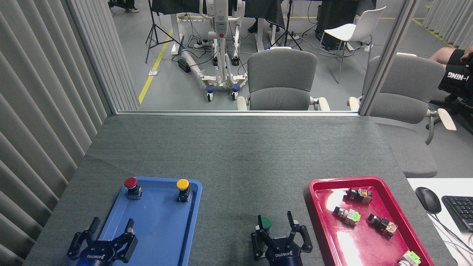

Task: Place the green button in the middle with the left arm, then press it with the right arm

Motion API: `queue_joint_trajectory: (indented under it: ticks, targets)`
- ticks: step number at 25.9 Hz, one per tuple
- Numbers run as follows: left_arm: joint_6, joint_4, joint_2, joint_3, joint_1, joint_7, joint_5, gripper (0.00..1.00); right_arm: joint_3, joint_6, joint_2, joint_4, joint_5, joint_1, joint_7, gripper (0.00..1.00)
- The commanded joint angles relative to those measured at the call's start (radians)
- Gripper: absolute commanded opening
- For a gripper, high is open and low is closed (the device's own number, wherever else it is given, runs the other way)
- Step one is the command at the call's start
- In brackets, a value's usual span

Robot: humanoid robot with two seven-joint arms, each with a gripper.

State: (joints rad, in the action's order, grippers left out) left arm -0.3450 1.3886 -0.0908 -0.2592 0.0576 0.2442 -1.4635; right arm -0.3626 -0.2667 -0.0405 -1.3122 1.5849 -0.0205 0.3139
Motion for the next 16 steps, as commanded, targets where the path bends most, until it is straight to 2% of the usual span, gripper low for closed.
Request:
queue_joint_trajectory:
  ticks: [1,4,9,12,16]
  targets:
    - [0.0,0.0,0.0,0.0,-0.001,0.001,0.003,0.99,0.007,-0.012,-0.004,-0.042,0.0,-0.016,0.002,0.98]
    - [0.001,0.0,0.002,0.0,-0.001,0.001,0.005,0.99,0.04,-0.003,-0.005,-0.105,-0.002,-0.062,-0.007,0.98]
    - [0.001,0.001,0.003,0.0,-0.001,0.001,0.028,0.99,0.185,0.066,-0.028,-0.236,-0.006,-0.174,-0.015,0.99]
    - [0.001,0.0,0.002,0.003,-0.004,0.0,0.029,0.99,0.235,0.073,-0.067,-0.245,-0.031,-0.2,-0.016,0.99]
    - [0.001,-0.002,0.002,0.012,-0.004,0.001,0.031,0.99,0.261,0.069,-0.073,-0.248,-0.056,-0.213,-0.016,0.99]
